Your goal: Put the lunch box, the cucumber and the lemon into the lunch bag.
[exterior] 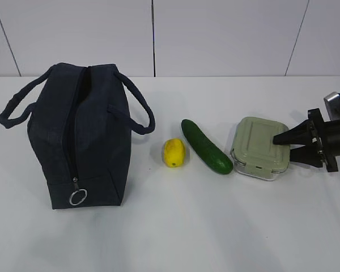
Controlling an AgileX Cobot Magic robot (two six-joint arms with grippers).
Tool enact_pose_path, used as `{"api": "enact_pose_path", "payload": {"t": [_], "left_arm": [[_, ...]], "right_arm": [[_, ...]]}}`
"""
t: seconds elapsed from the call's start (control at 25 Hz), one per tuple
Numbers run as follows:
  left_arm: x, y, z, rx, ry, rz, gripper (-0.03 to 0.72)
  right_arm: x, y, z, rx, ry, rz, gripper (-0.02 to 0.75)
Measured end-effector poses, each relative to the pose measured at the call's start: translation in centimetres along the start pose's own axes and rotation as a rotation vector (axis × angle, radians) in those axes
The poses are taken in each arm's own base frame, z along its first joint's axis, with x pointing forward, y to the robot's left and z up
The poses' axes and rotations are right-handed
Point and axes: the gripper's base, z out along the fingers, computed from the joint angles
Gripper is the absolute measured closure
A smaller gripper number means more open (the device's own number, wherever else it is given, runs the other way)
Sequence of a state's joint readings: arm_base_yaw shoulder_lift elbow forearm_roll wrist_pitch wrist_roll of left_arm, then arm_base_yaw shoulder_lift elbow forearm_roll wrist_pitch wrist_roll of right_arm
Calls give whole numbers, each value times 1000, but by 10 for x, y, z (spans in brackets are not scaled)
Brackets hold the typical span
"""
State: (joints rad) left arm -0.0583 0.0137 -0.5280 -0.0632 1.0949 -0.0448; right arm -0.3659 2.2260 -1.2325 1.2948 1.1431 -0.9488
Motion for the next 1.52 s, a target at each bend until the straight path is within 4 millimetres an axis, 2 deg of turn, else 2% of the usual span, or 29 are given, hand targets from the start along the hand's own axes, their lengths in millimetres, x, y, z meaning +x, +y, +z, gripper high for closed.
{"api": "enact_pose_path", "payload": {"t": [0.16,0.36,0.64,0.96,1.52], "left_arm": [[0,0,0,0,0,0,454],[0,0,0,0,0,0,454],[0,0,0,0,0,0,454],[0,0,0,0,0,0,448],[0,0,0,2,0,-1,452]], "right_arm": [[0,2,-2,8,-1,-6,356],[-3,20,-12,16,-27,-56,356],[-2,27,-17,37,-14,-49,356],[-3,63,-37,40,-61,-115,357],[1,97,-56,35,-105,-146,358]]}}
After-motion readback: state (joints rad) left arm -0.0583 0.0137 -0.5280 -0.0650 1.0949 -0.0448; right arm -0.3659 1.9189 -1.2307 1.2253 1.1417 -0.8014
